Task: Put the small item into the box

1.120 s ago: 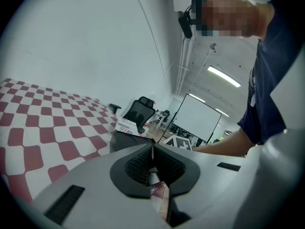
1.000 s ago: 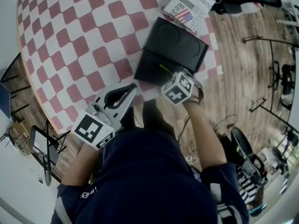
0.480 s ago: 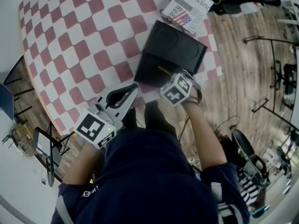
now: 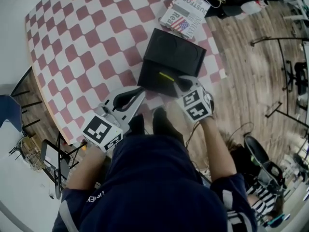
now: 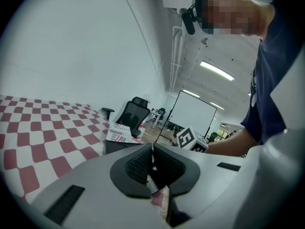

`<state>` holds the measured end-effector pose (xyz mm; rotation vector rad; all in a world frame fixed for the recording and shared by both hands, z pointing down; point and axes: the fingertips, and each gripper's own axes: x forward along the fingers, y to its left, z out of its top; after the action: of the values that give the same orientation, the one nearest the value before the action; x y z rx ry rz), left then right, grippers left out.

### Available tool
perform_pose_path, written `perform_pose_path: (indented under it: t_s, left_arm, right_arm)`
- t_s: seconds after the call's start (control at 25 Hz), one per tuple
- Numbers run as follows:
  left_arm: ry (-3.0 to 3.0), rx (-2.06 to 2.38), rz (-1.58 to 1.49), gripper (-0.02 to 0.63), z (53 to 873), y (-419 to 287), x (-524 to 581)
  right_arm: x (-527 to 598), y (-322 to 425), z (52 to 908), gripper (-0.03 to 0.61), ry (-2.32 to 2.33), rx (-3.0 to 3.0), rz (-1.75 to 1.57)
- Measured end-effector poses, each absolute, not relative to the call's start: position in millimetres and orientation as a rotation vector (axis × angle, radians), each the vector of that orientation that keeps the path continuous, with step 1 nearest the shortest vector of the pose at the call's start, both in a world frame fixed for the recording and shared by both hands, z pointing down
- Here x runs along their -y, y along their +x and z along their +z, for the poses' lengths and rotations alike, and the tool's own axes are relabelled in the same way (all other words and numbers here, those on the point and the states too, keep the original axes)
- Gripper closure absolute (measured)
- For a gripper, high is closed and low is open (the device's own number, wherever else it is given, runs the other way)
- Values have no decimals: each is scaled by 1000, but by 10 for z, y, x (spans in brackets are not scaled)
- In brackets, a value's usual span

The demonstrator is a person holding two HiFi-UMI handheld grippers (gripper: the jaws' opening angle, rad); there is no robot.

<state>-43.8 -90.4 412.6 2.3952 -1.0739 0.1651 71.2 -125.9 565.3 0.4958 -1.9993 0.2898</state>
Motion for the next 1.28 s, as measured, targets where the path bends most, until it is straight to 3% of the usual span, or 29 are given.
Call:
perform_pose_path:
  t_s: [0.56, 1.28]
  left_arm:
    - [2512, 1059, 212, 575, 3719, -107, 908]
    - [2559, 1055, 244, 575, 3553, 40, 955]
  right_arm:
    - [1258, 1037, 4317, 554, 756, 2457, 461]
    - [1278, 1285, 4003, 561, 903, 2551, 504]
